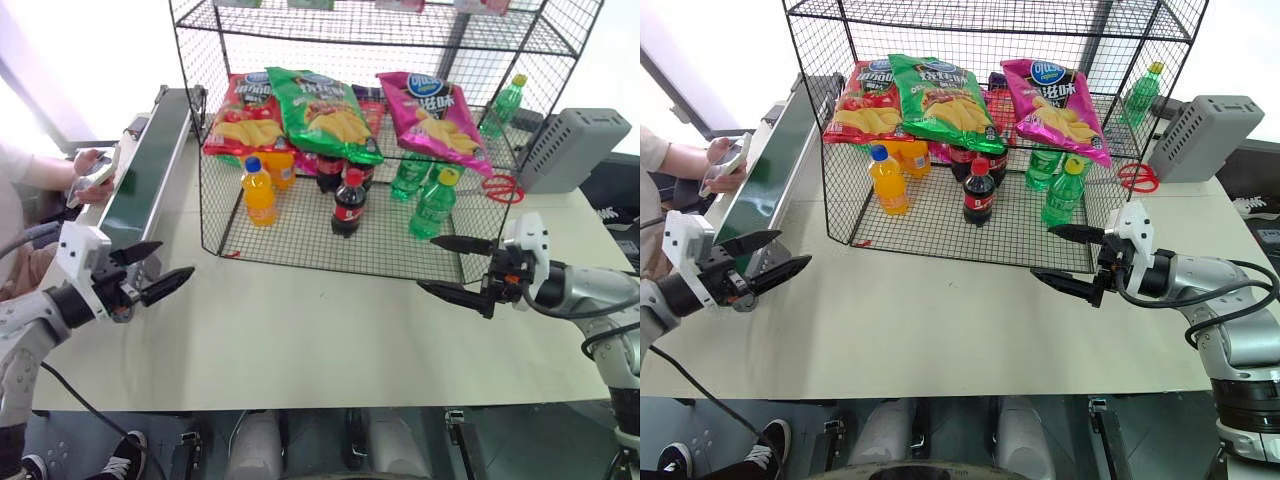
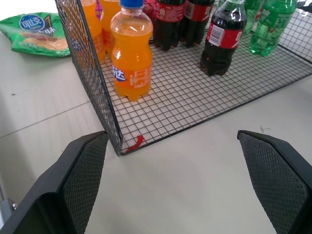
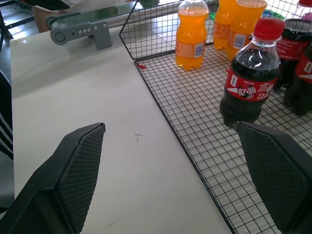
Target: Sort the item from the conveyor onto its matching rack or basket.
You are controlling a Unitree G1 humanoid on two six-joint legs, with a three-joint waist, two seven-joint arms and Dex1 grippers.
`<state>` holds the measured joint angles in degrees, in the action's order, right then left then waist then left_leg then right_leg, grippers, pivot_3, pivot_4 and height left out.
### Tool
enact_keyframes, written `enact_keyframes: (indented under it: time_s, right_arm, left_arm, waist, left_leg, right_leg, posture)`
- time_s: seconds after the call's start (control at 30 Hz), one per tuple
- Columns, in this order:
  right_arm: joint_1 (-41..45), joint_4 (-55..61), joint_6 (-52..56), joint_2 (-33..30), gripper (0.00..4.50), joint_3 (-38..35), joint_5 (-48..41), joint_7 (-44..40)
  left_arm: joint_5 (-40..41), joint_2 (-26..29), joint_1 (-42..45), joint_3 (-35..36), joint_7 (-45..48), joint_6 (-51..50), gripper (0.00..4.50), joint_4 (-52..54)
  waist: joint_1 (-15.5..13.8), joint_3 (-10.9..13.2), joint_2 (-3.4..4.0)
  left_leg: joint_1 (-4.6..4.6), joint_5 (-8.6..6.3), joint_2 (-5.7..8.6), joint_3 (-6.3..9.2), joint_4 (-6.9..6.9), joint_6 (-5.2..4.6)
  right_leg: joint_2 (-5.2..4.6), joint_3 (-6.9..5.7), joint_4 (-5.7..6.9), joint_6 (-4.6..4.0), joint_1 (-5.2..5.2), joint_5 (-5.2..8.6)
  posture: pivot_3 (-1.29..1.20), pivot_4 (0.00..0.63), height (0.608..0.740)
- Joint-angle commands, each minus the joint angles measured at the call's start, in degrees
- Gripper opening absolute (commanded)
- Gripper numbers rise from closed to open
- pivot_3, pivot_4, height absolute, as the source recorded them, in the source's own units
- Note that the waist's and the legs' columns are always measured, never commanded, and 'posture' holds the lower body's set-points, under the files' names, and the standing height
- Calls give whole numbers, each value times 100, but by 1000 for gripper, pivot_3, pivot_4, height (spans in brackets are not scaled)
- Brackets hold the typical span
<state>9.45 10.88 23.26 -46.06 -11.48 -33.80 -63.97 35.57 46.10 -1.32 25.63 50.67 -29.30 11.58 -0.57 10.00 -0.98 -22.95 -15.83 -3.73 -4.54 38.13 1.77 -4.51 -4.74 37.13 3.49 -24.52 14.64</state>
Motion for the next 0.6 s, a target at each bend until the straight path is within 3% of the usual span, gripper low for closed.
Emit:
enact_keyframes:
  time_s: [0.03,0.6]
  right_arm:
    - [91,-13,-125,0,4457,-32,12,-53]
    - [41,-126,-296,-7,4457,-28,141,-161]
  left_arm:
    - [-77,71,66,48,10,131,4500,40]
    - [-261,11,116,9,91,500,4500,-207]
  waist:
    - [1,0,0]
    - [-8,0,0]
  left_leg:
    - [0,0,0,0,0,0]
    - [1,0,0,-1,0,0]
  right_leg:
    - [0,0,0,0,0,0]
    - [0,0,2,0,0,0]
  posture:
    - [0,150,740]
    - [0,150,740]
